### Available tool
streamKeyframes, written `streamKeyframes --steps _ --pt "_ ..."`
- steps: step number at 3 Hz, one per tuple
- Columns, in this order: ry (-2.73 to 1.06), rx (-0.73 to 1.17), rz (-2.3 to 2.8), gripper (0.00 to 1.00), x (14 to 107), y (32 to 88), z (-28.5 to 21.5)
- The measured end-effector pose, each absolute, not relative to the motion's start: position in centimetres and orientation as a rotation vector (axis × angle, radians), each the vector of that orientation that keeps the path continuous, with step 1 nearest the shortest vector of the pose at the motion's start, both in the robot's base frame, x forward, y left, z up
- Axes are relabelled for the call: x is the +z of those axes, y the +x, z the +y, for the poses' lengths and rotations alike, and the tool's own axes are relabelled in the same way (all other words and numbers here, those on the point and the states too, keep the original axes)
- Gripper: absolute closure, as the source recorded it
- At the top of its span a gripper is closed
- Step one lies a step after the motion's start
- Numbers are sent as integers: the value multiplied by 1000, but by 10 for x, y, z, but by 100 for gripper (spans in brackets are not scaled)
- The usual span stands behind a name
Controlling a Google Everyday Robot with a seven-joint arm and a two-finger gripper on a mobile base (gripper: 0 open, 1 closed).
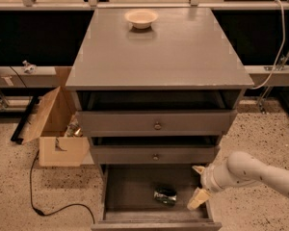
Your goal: Pick green can from bottom drawer and place on counter
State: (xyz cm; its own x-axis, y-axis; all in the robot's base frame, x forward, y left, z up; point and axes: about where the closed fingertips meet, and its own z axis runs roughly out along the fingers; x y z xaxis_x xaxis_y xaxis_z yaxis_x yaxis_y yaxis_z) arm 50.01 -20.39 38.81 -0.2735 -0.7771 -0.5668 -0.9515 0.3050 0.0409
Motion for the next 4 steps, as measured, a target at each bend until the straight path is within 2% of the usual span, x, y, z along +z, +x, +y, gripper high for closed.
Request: streamKeyframes --steps 1,3,4 --pt "-1516 483 2171 0 302 518 -197" --pt "-1526 512 2167 0 280 529 -192" --pt "-1564 564 2136 0 231 549 -171"
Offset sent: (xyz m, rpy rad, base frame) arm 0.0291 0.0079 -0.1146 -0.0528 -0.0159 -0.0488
